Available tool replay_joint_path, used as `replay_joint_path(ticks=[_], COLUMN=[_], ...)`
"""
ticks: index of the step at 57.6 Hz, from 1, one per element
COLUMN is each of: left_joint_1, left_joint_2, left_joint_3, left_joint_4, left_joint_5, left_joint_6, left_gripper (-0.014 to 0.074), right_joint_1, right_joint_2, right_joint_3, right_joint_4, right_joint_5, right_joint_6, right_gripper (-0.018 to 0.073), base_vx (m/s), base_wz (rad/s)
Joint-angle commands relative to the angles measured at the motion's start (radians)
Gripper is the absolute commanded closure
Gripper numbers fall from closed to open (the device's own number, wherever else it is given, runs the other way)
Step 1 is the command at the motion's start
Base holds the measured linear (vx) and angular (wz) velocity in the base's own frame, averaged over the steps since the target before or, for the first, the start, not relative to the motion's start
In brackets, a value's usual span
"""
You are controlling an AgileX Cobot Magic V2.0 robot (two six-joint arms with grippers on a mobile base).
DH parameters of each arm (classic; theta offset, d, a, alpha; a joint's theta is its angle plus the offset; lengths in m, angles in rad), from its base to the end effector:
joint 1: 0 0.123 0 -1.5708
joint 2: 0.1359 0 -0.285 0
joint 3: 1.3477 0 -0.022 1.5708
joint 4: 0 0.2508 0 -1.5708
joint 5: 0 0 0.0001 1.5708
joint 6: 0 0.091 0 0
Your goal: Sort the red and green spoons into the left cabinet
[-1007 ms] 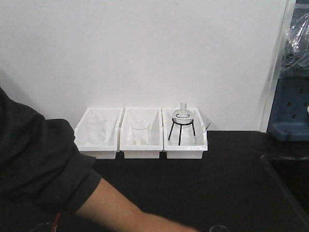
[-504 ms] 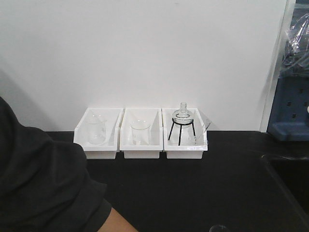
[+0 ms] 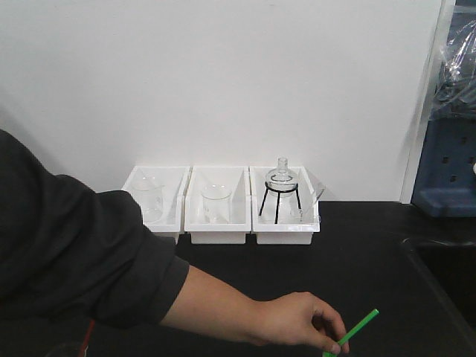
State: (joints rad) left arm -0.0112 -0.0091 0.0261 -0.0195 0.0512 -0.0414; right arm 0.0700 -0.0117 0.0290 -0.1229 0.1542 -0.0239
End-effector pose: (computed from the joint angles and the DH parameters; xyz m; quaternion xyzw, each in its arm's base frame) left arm 0.0569 -0.0007 0.2002 -0.0170 0.7001 -0.0261 0.7133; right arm 0.0565 0.0022 0.1901 -0.0727 0.7323 -0.0324 0.6763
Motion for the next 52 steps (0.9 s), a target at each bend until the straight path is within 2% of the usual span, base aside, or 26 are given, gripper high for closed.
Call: replay_joint_path(ticks=[1,52], left_joint_1=[0.0,0.0], left_joint_2=[-0.01,-0.01], left_joint_3=[-0.002,-0.002], left_joint_4=[0.0,0.0], left_joint_5=[-0.083,-0.092], left_joint_6=[-0.001,-0.001], left_gripper=[0.0603,0.0603], right_joint_1=[0.001,0.001], right_joint_2=[-0.013,-0.013], right_joint_3=[0.01,0.01], right_joint_4=[-0.006,-0.006], right_joint_5=[-0.088,-0.088], right_joint_6=[-0.007,-0.007], right_gripper=[0.0568,0.0568], base_vx=[0.0,0.0], base_wz=[0.0,0.0])
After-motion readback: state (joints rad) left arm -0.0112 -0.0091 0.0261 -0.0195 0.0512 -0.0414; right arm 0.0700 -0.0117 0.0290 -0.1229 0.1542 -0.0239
